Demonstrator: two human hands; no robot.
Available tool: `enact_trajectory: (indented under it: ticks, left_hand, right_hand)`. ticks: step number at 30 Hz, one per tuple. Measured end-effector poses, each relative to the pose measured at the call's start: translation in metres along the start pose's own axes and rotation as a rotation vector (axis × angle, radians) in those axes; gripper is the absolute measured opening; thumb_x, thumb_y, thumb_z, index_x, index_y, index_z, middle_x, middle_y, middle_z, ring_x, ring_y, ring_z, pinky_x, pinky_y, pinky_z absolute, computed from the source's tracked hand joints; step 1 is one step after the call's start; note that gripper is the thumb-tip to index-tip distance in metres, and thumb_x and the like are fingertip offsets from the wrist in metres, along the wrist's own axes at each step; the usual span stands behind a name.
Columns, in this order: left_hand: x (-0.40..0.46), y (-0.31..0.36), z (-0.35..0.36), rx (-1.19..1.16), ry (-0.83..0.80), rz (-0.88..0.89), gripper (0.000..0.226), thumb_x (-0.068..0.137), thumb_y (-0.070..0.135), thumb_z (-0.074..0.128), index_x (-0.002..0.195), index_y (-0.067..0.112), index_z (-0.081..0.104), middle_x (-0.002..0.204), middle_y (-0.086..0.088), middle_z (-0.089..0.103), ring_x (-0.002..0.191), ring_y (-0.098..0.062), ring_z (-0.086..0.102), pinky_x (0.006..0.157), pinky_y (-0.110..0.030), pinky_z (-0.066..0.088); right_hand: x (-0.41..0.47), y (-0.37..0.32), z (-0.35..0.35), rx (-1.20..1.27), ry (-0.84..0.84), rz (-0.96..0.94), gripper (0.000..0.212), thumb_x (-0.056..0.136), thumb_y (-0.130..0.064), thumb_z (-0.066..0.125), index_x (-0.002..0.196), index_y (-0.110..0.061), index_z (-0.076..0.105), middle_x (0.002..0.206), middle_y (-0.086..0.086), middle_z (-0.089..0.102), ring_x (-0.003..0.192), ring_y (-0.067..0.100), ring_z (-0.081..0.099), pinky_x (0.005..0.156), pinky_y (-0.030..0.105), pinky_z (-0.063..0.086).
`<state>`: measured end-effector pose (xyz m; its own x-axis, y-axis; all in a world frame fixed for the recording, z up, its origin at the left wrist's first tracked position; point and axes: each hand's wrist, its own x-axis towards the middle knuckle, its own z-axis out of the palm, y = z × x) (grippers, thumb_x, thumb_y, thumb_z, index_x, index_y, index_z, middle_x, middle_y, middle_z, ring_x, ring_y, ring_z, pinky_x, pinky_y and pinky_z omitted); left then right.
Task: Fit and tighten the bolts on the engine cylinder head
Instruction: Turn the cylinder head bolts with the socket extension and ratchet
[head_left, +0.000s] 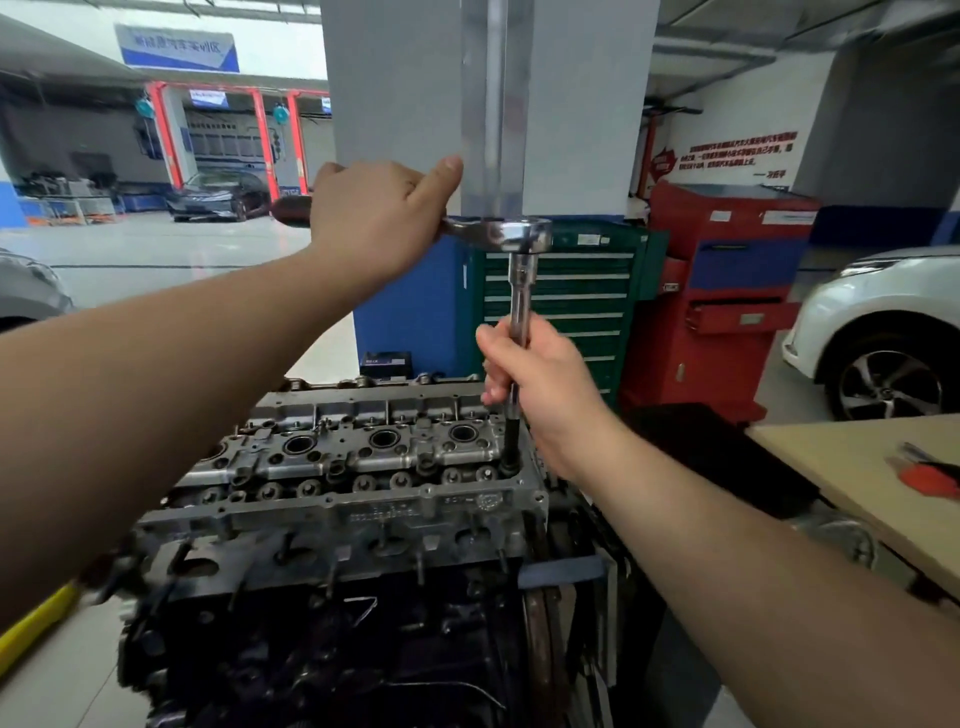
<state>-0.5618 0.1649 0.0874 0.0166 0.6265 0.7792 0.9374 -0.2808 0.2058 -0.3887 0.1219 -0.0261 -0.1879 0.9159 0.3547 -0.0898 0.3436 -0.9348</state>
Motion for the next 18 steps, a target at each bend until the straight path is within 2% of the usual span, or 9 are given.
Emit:
enact_trajectory:
  ticks: [3,5,7,9,10,12,15,17,18]
  left_hand:
    - [0.014,0.006,0.008,-0.391,-0.092,-0.09,0.07,0.094,0.066,0.042,0.061,0.01,0.07,0.068,-0.014,0.071,0.072,-0.029,0.069,0.085,-0.042,0.052]
    - [0.024,0.017,0.016,-0.622,-0.218,-0.126,0.064,0.09,0.063,0.053,0.059,0.009,0.066,0.069,-0.017,0.068,0.063,-0.019,0.063,0.076,-0.037,0.049]
    - [0.039,0.032,0.023,-0.706,-0.325,-0.132,0.059,0.094,0.06,0.054,0.064,0.011,0.067,0.088,-0.012,0.072,0.076,-0.014,0.061,0.083,-0.035,0.046]
    - [0.054,0.055,0.032,-0.731,-0.439,-0.122,0.042,0.096,0.059,0.057,0.081,0.025,0.077,0.121,0.002,0.068,0.096,-0.012,0.057,0.085,-0.037,0.044]
    - [0.061,0.069,0.037,-0.721,-0.518,-0.117,0.031,0.092,0.06,0.062,0.099,0.034,0.078,0.13,0.005,0.062,0.104,-0.015,0.055,0.085,-0.038,0.044]
    - [0.075,0.097,0.051,-0.623,-0.672,-0.087,0.05,0.086,0.053,0.07,0.132,0.034,0.064,0.136,0.003,0.056,0.117,-0.023,0.056,0.092,-0.043,0.047]
    - [0.087,0.115,0.061,-0.29,-0.731,0.073,0.043,0.094,0.04,0.064,0.131,0.019,0.063,0.127,-0.003,0.063,0.114,-0.024,0.062,0.097,-0.041,0.051]
    - [0.087,0.102,0.06,-0.243,-0.735,0.065,0.03,0.1,0.046,0.056,0.108,0.021,0.071,0.098,0.001,0.074,0.1,-0.018,0.068,0.091,-0.039,0.051]
    - [0.085,0.09,0.054,-0.266,-0.731,0.038,0.035,0.104,0.051,0.05,0.099,0.024,0.072,0.084,0.006,0.075,0.1,-0.015,0.067,0.096,-0.04,0.047]
  right_hand:
    - [-0.001,0.01,0.006,0.061,0.083,-0.013,0.023,0.101,-0.031,0.06,0.084,-0.022,0.049,0.06,-0.008,0.042,0.056,0.012,0.038,0.057,0.031,0.039]
    - [0.0,0.01,0.008,0.04,0.092,-0.033,0.027,0.101,-0.035,0.06,0.079,-0.026,0.047,0.059,-0.01,0.042,0.055,0.012,0.038,0.058,0.035,0.037]
    - [0.0,0.013,0.013,-0.022,0.114,-0.054,0.03,0.1,-0.042,0.057,0.074,-0.032,0.047,0.061,-0.011,0.043,0.056,0.012,0.039,0.061,0.039,0.037]
    - [-0.001,0.017,0.015,-0.115,0.147,-0.089,0.03,0.1,-0.049,0.053,0.074,-0.035,0.047,0.063,-0.011,0.045,0.057,0.011,0.041,0.061,0.04,0.038]
    - [-0.002,0.018,0.016,-0.132,0.164,-0.111,0.03,0.099,-0.054,0.051,0.076,-0.035,0.047,0.063,-0.011,0.045,0.057,0.011,0.041,0.06,0.04,0.039]
    - [-0.002,0.019,0.014,-0.112,0.21,-0.134,0.032,0.094,-0.064,0.047,0.077,-0.036,0.048,0.064,-0.01,0.046,0.059,0.012,0.043,0.06,0.041,0.04]
    - [0.0,0.02,0.011,-0.042,0.226,-0.128,0.035,0.088,-0.071,0.046,0.075,-0.039,0.049,0.064,-0.009,0.042,0.061,0.015,0.04,0.062,0.041,0.037]
    - [0.002,0.02,0.013,-0.017,0.194,-0.13,0.035,0.089,-0.07,0.048,0.074,-0.038,0.05,0.063,-0.01,0.039,0.059,0.014,0.036,0.062,0.041,0.035]
    - [0.002,0.02,0.015,-0.024,0.182,-0.14,0.035,0.09,-0.067,0.05,0.073,-0.037,0.05,0.063,-0.01,0.039,0.059,0.014,0.036,0.061,0.039,0.034]
